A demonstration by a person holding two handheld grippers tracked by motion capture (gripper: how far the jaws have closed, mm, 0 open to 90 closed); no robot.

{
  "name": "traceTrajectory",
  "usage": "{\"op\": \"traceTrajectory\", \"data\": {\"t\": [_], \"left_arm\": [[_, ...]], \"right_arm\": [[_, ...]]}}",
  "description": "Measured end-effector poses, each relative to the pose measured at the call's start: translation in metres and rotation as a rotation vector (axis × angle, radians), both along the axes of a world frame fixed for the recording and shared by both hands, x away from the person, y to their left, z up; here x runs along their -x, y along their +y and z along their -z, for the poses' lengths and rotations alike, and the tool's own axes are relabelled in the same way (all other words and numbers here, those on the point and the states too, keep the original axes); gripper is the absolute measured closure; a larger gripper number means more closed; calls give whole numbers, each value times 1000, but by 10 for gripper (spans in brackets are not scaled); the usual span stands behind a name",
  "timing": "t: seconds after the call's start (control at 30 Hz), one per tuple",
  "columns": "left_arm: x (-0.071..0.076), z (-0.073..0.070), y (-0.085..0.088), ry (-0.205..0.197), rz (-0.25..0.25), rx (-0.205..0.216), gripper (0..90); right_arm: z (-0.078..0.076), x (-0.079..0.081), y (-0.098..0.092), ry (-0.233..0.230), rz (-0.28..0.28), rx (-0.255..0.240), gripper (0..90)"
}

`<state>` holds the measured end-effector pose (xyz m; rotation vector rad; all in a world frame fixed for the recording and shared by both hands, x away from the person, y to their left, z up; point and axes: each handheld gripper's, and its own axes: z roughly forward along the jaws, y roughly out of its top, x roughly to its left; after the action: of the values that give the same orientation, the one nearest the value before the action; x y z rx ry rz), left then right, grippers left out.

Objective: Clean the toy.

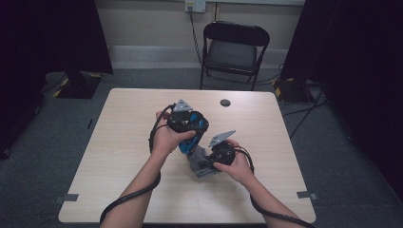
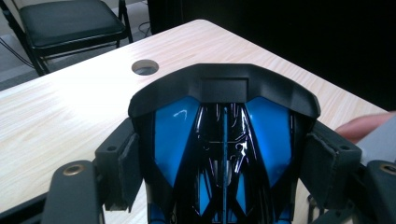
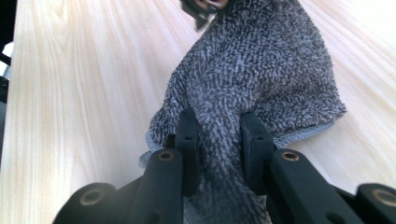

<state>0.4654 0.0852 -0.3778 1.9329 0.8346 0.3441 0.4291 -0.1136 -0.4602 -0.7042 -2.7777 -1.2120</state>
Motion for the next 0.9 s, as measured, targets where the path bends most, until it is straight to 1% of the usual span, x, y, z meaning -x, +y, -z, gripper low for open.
{"op": "traceTrajectory", "data": {"t": [0.17,0.27,0.33,0.4,0.53,0.77,0.9], "left_arm": [[1,0,8,2,-8,0,254],[2,2,11,3,-8,-1,254],[4,3,13,7,-6,2,254],[5,5,14,8,-4,-4,254],[7,7,17,10,2,-12,254],[10,13,17,17,8,-26,254],[11,15,17,19,12,-26,254]], "right_arm": [[-3,-4,-13,-9,20,27,727],[-6,-8,-22,-13,51,31,727],[-8,-11,-28,-11,79,25,727],[-11,-14,-33,-8,103,20,728],[-19,-20,-43,-22,140,17,728],[-39,-32,-57,-38,186,-24,727],[-47,-35,-60,-49,196,-32,727]]}}
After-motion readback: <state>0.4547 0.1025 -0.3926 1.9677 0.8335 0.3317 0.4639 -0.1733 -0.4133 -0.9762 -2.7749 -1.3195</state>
